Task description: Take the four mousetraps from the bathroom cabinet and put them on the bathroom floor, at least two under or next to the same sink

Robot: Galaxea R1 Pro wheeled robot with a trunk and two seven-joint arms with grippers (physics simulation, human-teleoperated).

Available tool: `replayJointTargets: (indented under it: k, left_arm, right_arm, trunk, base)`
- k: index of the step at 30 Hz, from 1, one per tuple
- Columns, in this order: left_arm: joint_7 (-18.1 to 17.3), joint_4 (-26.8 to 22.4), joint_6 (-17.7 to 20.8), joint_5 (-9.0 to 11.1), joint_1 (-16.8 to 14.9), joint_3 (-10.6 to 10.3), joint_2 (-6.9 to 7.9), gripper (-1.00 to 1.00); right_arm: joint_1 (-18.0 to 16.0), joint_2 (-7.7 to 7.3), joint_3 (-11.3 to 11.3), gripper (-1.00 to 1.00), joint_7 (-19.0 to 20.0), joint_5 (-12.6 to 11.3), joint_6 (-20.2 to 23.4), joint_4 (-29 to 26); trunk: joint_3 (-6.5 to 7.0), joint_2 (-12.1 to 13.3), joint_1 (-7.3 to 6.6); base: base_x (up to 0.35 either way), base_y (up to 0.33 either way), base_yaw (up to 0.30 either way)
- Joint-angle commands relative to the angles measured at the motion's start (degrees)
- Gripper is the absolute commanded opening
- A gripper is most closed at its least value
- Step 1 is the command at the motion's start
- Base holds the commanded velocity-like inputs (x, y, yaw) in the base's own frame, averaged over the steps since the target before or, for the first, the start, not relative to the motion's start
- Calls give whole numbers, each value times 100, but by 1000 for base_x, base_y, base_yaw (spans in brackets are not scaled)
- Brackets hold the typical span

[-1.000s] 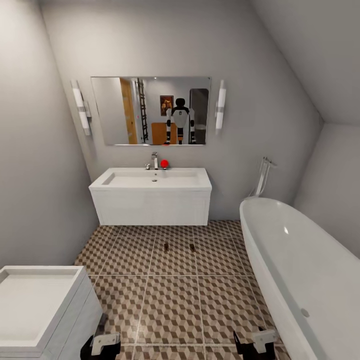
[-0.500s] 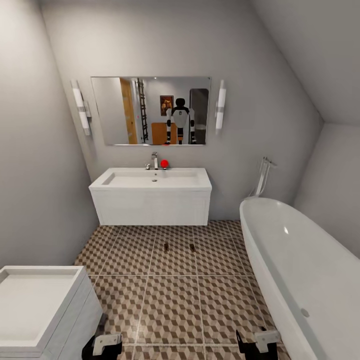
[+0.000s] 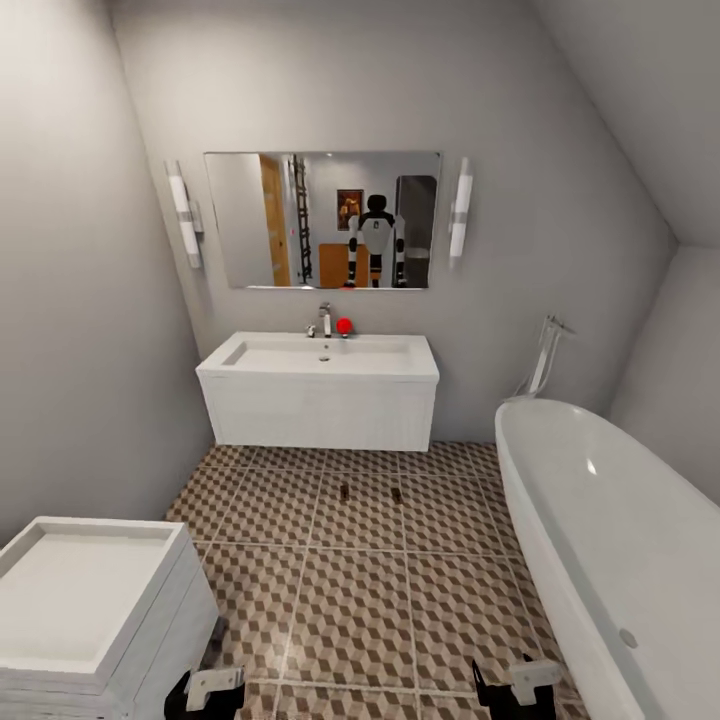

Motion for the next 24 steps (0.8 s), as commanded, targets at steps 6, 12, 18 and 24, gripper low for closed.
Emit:
replayJointTargets:
  k: [6,12,18,24]
  left_arm:
    - [13,22,-29,33,-11,-49,-2,100]
    - [13,22,-29,33,-11,-49,-4,100]
    - [13,22,-29,33,-11,-49,-4,100]
    - [13,22,-29,33,-11,-49,-3,100]
  right_arm:
    - [-4,-2,37,100,-29,11,-14,3]
    - [-4,-2,37,100,-29,11,-14,3]
    - [-4,-2,37,100,-29,11,-14,3]
    - [-4,-2,37,100,-29,11,-14,3]
  trunk:
    - [-31,-13,4]
    - [-46,-13,4]
    - [-62,-13,4]
    - [-76,-13,4]
  base:
    - [0,0,267]
    - [0,0,273]
    - [0,0,274]
    - [0,0,276]
